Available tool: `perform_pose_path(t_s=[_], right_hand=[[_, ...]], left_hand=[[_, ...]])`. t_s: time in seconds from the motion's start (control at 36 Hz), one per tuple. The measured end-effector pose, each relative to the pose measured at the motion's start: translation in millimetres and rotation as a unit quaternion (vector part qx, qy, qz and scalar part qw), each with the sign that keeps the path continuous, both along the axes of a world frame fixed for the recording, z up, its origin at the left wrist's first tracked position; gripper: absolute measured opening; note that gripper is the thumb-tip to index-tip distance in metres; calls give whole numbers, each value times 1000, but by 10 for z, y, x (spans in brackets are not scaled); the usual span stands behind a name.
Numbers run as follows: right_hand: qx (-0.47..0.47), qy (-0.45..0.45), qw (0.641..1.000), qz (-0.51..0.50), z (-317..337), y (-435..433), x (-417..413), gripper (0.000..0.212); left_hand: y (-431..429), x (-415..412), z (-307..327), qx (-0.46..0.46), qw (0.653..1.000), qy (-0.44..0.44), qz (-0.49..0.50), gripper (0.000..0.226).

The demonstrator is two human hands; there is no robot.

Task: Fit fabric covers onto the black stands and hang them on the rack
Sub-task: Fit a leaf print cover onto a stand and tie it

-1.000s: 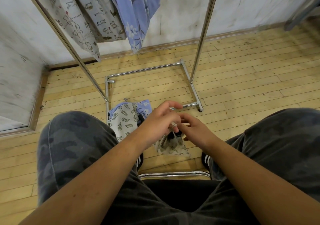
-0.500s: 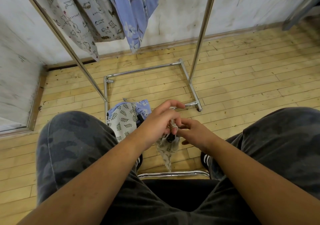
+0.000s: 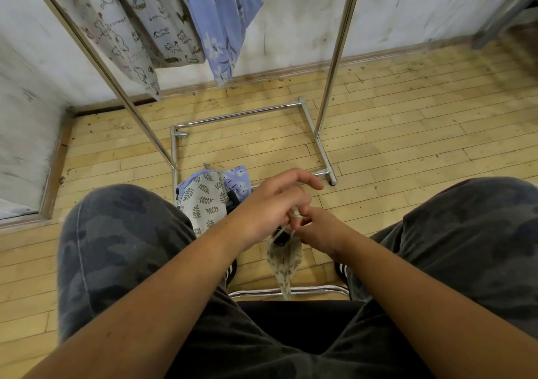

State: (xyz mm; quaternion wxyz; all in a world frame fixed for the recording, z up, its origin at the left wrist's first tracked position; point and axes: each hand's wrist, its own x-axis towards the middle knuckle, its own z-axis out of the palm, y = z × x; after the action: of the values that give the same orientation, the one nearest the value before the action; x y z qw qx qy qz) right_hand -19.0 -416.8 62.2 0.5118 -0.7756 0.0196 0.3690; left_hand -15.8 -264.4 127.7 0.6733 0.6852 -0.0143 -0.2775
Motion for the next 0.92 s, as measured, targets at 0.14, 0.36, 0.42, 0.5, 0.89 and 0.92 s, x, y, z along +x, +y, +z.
perform_pose_path(t_s=[0.14, 0.36, 0.42, 0.5, 0.89, 0.92], right_hand=[[10, -17, 1000, -17, -54, 9, 20, 19], [-53, -77, 995, -47, -197, -57, 112, 16], [-60, -82, 994, -38, -202, -48, 111, 16], [-68, -95, 992, -40, -208, -23, 122, 16], [-86, -126, 988, -9, -204, -16, 94, 15], [-94, -131, 987, -2, -218, -16, 88, 15]], left_hand=[[77, 29, -27, 117, 989, -77, -39, 40], [183, 34, -221, 308, 924, -197, -111, 68], [210, 49, -330, 361, 897, -242, -87, 67], [260, 88, -446, 408, 871, -272, -35, 42], [257, 90, -485, 394, 902, -173, 19, 21], [251, 81, -487, 404, 898, -172, 5, 23]])
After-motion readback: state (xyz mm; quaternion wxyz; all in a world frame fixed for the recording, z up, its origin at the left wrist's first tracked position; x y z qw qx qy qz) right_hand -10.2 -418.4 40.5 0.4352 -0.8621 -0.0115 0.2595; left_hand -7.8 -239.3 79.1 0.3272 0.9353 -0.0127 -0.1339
